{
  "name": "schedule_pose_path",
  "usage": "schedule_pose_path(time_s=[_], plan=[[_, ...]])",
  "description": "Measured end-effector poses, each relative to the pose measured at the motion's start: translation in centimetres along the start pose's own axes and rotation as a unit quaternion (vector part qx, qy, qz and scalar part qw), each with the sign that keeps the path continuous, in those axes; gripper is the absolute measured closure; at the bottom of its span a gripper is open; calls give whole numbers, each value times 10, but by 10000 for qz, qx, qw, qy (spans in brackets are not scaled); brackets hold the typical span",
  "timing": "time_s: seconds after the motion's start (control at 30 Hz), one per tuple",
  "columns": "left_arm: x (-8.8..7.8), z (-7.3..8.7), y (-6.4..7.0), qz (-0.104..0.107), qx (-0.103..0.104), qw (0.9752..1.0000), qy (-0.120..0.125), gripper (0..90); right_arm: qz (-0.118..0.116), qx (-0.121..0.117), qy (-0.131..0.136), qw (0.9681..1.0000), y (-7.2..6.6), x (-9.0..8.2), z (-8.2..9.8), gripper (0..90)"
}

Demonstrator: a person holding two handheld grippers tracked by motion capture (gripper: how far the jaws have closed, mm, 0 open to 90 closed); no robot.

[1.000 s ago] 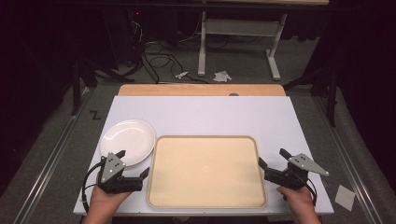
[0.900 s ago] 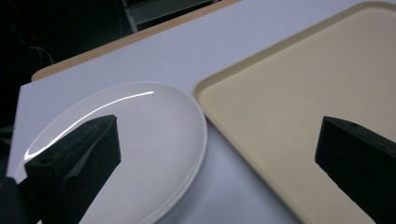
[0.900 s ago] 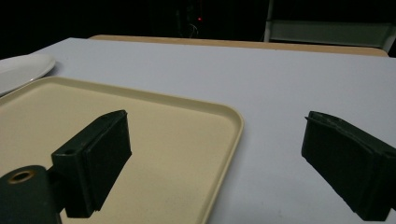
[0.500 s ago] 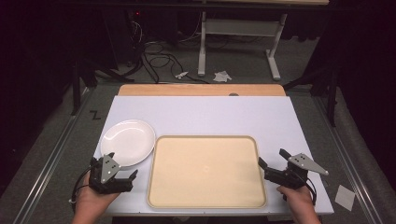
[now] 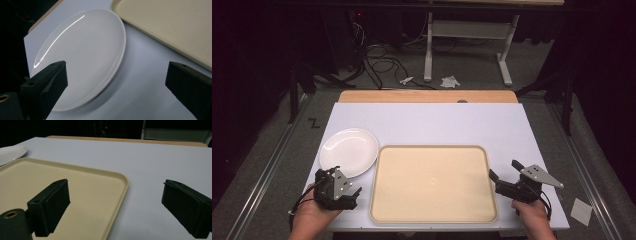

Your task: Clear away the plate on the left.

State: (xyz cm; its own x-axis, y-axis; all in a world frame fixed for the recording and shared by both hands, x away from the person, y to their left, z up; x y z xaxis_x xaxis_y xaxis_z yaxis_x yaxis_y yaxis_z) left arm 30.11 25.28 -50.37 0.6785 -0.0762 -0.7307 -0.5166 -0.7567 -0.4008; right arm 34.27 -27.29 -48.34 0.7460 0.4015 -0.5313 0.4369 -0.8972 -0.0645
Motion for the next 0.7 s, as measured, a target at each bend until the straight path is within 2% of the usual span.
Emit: schedule_pose_path(time_s=[0.17, 0.33, 0.47, 0.63, 0.7], plan=[[0, -2, 0, -7, 6, 10000, -21, 42, 117, -35, 41, 9999, 1, -4, 0, 83], [2, -5, 2, -53, 243, 9996, -125, 69, 109, -58, 54, 9999, 0, -6, 0, 78], [4, -9, 3, -203, 369, 9990, -116, 117, 135, -39, 50, 9999, 2, -9, 2, 71], [12, -11, 7, -173, 572, 9978, -286, 161, 189, 57, 116, 9997, 7, -14, 4, 71], [15, -10, 8, -172, 588, 9976, -308, 180, 193, 88, 121, 9997, 7, -14, 4, 71]])
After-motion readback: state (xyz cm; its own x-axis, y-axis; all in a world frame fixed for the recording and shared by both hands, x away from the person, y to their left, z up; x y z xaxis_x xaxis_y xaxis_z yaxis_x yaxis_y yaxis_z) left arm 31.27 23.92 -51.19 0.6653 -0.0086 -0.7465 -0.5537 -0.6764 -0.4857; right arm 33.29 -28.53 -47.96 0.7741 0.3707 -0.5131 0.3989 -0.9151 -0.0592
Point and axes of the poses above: each handheld gripper's, and its own axes: x roughly forward along the jaws, z roughly out of its underside, y roughly to its right, the point moved 1 cm from there along x, roughly forward along the jaws, and after that the axes turned 10 degrees about -y, right-handed, at the moved point
